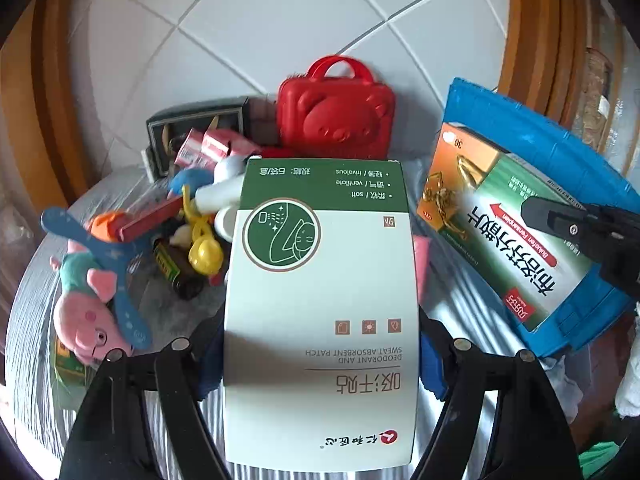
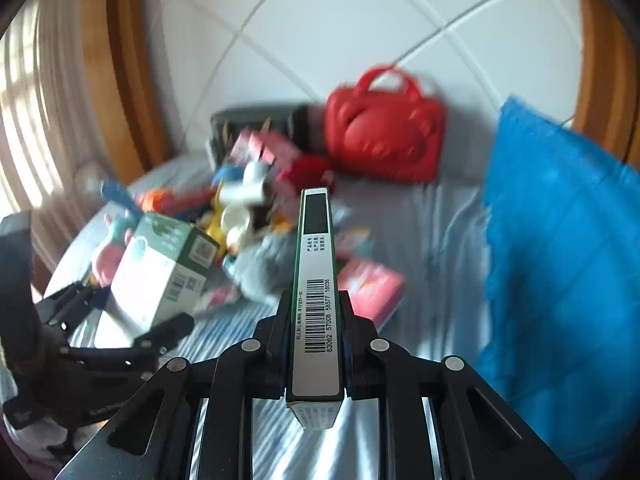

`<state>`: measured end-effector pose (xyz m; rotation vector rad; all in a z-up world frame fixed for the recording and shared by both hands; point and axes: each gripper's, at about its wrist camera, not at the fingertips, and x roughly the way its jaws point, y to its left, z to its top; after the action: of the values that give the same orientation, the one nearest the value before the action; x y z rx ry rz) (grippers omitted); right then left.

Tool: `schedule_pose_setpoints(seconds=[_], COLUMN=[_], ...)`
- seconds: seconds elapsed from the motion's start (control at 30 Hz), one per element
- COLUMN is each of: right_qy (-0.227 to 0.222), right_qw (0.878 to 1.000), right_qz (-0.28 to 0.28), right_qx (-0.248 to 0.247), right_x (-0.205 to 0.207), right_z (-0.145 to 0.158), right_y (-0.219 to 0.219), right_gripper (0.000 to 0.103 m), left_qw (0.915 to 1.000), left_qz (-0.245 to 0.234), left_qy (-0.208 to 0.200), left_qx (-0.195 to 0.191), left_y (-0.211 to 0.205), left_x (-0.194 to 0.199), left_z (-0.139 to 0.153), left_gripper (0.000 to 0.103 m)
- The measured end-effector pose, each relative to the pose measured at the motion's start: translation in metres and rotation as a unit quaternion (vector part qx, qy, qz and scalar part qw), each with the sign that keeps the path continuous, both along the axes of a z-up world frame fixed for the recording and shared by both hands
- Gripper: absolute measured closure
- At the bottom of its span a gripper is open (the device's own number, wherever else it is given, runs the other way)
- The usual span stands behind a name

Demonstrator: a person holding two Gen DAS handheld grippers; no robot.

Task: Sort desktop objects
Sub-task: 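Lift and carry both boxes over the blue bin with both grippers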

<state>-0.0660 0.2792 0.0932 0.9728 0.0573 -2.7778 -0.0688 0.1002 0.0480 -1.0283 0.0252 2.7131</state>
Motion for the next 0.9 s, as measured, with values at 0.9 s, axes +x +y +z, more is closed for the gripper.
schedule_pose_setpoints(seconds=[0.9], right_qy=[0.112], right_qw=[0.950], right_qz=[-0.286], right_qx=[0.059], right_x=[0.098], right_z=[0.089], right_y=[0.320], right_gripper=[0.084], left_qw=[0.9695], left_qz=[-0.227], left_qy=[0.089], left_qx=[0.018], left_y=[0.353], left_x=[0.017], left_z=[0.149], left_gripper=[0.027])
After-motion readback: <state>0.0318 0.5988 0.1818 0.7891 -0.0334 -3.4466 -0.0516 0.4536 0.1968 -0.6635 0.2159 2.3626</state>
